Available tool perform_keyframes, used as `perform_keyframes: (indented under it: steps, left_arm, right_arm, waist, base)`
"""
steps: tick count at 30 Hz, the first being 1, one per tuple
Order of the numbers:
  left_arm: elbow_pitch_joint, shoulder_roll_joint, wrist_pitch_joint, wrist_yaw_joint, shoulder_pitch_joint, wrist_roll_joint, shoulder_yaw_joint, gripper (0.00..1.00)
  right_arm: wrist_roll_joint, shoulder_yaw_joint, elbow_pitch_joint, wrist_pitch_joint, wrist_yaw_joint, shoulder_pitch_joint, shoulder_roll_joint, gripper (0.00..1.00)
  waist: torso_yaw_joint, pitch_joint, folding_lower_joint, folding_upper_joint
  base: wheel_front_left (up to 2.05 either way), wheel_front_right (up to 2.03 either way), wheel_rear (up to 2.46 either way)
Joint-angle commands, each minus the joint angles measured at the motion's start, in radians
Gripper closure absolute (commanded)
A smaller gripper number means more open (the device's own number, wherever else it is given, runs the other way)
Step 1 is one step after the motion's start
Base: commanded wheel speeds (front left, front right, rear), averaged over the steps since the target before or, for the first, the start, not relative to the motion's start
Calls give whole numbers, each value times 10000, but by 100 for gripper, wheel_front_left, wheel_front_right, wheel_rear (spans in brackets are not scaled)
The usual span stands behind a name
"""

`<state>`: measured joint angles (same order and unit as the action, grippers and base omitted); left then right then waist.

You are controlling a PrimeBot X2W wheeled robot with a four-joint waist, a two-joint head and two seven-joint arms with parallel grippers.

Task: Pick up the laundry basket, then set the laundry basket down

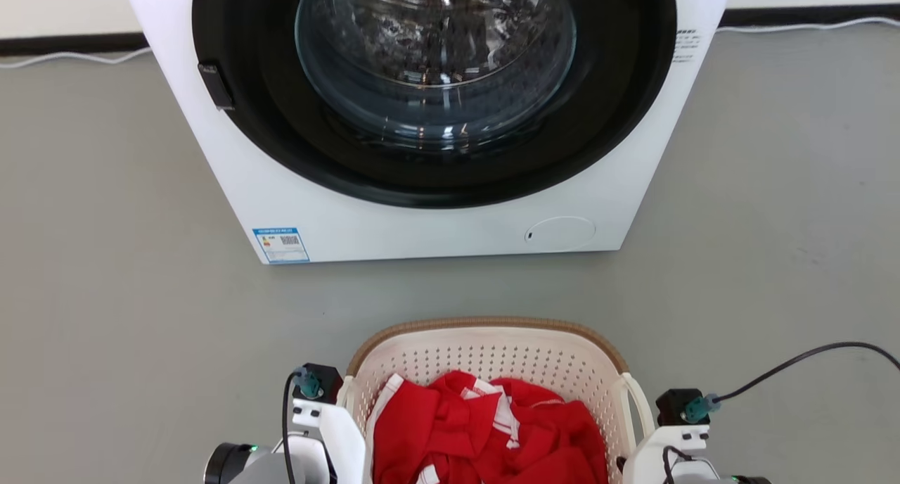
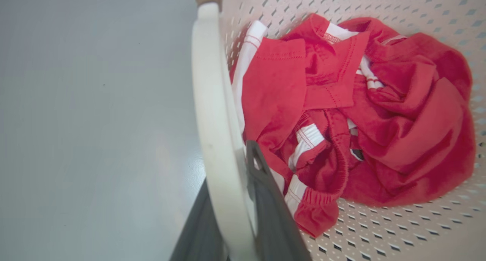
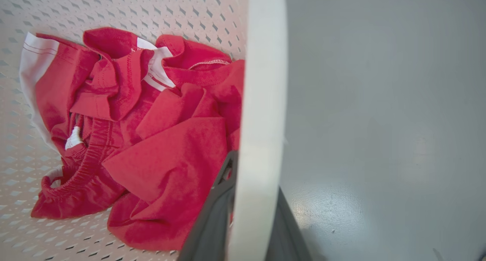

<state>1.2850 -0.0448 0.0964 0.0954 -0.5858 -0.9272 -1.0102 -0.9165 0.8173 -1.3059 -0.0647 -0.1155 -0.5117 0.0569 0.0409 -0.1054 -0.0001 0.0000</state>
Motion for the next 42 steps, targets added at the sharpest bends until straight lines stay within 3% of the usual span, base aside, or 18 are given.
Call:
perform_keyframes:
  steps: [1, 15, 42]
  left_arm:
    - [-120, -78, 21, 111, -66, -28, 53, 100]
    - [-618, -57, 531, -172, 376, -355, -182, 100]
    - [-1025, -55, 648, -522, 374, -864, -536, 100]
  right_arm:
    - [173, 81, 152, 23, -152, -35, -67, 100]
    - [941, -635, 152, -388, -152, 269, -67, 100]
    - [1834, -1559, 152, -517, -152, 302, -67, 100]
  waist:
    - [57, 115, 1, 0]
    - [162, 801, 1, 0]
    - [38, 1040, 1, 0]
  base:
    - [0, 0, 0]
    - [0, 0, 0]
    - [0, 0, 0]
